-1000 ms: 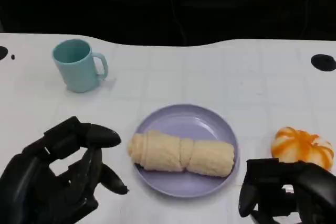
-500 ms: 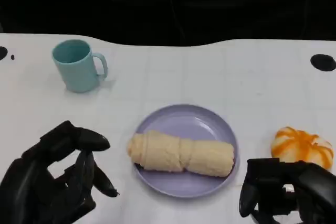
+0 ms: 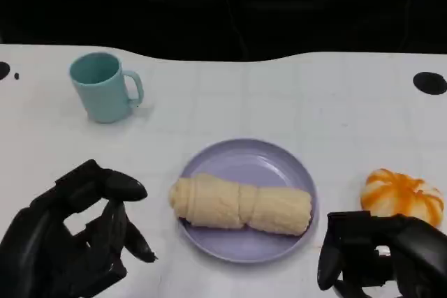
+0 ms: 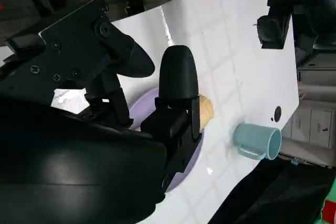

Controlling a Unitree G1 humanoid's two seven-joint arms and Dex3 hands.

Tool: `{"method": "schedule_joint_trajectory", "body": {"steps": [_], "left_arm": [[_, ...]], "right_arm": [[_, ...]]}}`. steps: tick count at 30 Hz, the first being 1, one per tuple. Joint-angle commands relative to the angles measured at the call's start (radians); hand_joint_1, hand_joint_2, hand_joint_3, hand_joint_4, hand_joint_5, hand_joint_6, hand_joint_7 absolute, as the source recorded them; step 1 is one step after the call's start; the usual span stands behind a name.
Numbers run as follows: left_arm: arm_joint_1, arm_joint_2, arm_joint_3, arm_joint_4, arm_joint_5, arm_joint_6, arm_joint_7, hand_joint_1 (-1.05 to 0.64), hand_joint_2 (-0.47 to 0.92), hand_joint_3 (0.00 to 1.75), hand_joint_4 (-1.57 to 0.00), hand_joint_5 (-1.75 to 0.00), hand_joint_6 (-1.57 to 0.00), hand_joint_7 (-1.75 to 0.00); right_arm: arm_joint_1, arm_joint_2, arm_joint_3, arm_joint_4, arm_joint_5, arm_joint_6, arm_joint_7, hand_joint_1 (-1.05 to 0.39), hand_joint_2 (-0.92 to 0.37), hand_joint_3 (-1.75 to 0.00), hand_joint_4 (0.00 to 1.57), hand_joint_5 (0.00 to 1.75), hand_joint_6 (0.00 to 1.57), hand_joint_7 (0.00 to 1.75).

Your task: Grasp the towel on the left side of the plate with the left hand and place it into the plate.

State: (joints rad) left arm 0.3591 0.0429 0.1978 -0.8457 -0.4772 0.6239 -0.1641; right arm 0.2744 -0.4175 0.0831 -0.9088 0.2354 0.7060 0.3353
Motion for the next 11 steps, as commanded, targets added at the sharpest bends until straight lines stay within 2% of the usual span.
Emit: {"method": "schedule_joint_trajectory", "body": {"steps": [1,11], "left_arm": [[-0.005,0.023,-0.009,0.011,0.009,-0.026,0.014,-0.24,0.55,1.09,-0.79,-1.64,-0.74,-1.44],[-0.007,0.045,-0.023,0.009,0.021,-0.033,0.031,-0.22,0.56,1.09,-0.77,-1.68,-0.73,-1.45]], "right_arm": [[-0.004,-0.014,-0.009,0.006,0.000,-0.009,0.004,-0.10,-0.51,-1.13,0.76,1.73,0.67,1.47],[-0.006,-0.013,-0.002,0.016,-0.008,-0.020,0.005,-0.10,-0.51,-1.13,0.77,1.73,0.68,1.46]]}}
